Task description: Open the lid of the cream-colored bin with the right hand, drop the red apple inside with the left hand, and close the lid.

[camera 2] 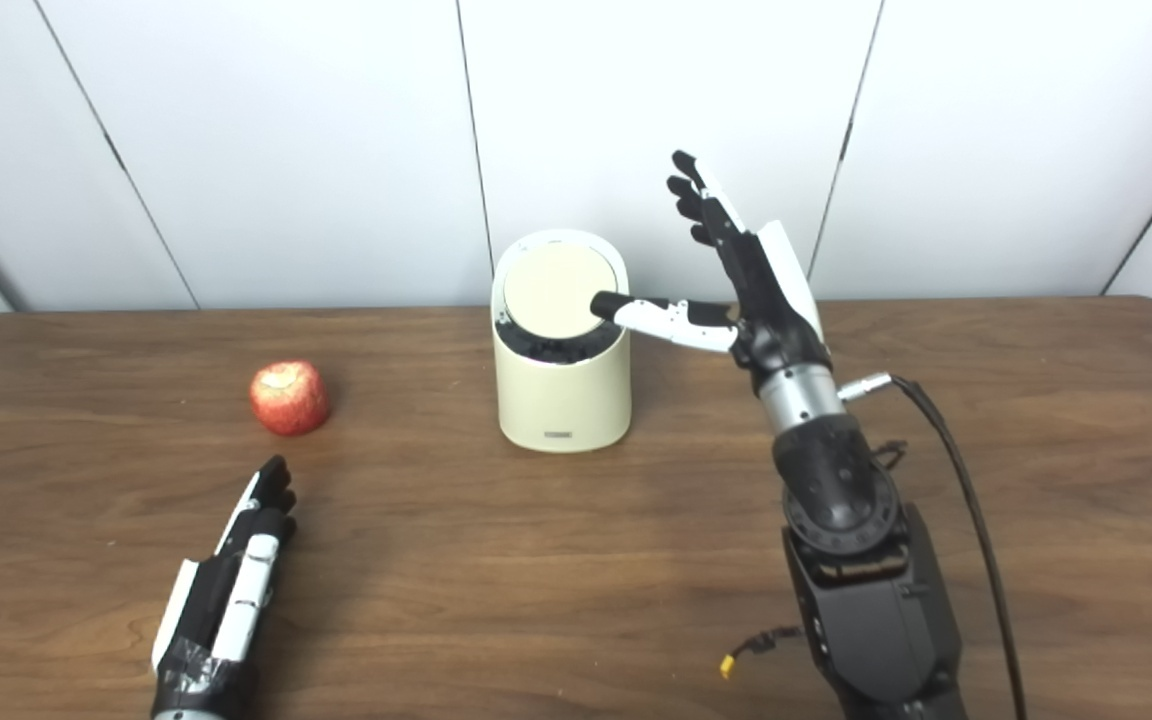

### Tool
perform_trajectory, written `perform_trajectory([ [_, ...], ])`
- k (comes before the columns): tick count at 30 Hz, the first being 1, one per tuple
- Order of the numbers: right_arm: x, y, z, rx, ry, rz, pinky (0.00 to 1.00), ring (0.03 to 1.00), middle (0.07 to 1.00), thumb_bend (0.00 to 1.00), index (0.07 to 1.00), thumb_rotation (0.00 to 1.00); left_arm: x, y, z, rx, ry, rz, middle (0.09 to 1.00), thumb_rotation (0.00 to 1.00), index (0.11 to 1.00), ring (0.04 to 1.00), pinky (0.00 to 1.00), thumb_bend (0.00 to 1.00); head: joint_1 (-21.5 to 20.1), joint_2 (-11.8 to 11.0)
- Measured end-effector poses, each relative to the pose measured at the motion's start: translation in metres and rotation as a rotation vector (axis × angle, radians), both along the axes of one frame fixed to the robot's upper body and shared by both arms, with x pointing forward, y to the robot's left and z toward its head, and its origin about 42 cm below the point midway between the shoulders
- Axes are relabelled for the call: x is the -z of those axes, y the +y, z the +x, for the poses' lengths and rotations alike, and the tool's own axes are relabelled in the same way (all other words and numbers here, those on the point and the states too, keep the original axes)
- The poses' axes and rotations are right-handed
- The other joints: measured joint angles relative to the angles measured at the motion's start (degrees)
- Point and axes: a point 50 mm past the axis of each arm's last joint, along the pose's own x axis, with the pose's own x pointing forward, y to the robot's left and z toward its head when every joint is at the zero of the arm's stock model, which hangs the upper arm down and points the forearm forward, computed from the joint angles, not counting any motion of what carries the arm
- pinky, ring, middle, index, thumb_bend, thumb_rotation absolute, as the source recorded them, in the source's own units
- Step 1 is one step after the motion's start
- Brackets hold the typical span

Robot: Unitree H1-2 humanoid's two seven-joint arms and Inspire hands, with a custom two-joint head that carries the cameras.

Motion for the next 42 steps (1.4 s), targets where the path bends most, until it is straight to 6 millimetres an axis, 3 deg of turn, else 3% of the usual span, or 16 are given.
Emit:
perform_trajectory([
  [5,-0.002,0.011,0.021,-0.005,0.017,-0.083,0.83,0.91,0.929,0.8,0.938,0.38,0.0,0.0,0.0,0.0,0.0,0.002,1.0,0.79,1.0,1.0,1.0,0.44,-0.09,0.09],
  [15,-0.013,0.02,0.055,0.008,0.024,-0.126,0.84,0.924,0.935,0.84,0.932,0.29,0.0,0.0,0.0,0.004,-0.002,-0.001,1.0,0.79,1.0,1.0,1.0,0.4,-0.53,-0.26],
  [26,-0.014,0.023,0.069,0.019,0.048,-0.151,0.77,0.887,0.92,0.84,0.934,0.29,0.0,-0.001,0.0,0.001,-0.006,-0.013,1.0,0.79,1.0,1.0,1.0,0.39,-0.44,-0.7],
  [36,-0.014,0.018,0.069,0.012,0.049,-0.189,0.84,0.917,0.934,0.89,0.956,0.22,0.003,-0.001,0.0,0.001,-0.02,-0.028,1.0,0.8,1.0,1.0,1.0,0.37,-0.53,-0.62],
  [42,-0.01,0.02,0.068,0.001,0.057,-0.198,0.87,0.925,0.938,0.93,0.955,0.26,0.005,-0.001,0.0,0.001,-0.024,-0.029,1.0,0.81,1.0,1.0,1.0,0.4,-0.53,-1.05],
])
